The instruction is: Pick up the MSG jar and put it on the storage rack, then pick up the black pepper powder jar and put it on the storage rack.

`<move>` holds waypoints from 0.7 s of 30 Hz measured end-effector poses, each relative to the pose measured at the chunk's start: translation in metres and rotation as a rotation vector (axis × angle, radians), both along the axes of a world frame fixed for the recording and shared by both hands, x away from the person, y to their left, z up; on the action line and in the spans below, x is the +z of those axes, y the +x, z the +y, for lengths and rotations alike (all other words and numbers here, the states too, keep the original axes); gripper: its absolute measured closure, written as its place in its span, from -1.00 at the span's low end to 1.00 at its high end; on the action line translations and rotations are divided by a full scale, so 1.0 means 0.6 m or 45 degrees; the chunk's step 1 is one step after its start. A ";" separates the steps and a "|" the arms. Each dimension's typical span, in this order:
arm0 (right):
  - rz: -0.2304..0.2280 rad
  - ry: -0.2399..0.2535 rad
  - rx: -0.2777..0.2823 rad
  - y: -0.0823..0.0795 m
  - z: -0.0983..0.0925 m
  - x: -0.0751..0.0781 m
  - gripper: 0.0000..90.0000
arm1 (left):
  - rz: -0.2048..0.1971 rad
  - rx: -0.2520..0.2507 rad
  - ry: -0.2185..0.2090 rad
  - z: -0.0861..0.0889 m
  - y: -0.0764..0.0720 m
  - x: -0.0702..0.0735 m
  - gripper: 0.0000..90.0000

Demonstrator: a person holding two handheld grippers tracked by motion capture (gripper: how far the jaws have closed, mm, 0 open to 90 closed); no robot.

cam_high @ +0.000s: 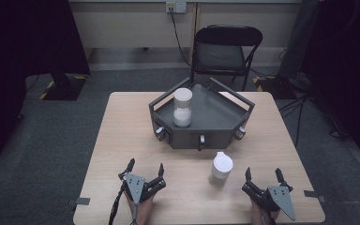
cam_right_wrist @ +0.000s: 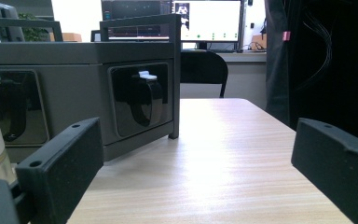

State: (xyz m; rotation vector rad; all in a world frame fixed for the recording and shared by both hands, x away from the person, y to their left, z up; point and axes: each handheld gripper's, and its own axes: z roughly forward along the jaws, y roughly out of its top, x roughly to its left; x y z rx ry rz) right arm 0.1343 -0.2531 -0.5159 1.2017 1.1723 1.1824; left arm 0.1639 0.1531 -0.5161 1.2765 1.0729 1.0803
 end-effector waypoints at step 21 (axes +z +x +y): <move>0.000 0.000 0.003 0.000 -0.001 0.000 -0.97 | -0.003 0.035 0.002 -0.008 -0.001 -0.001 -1.00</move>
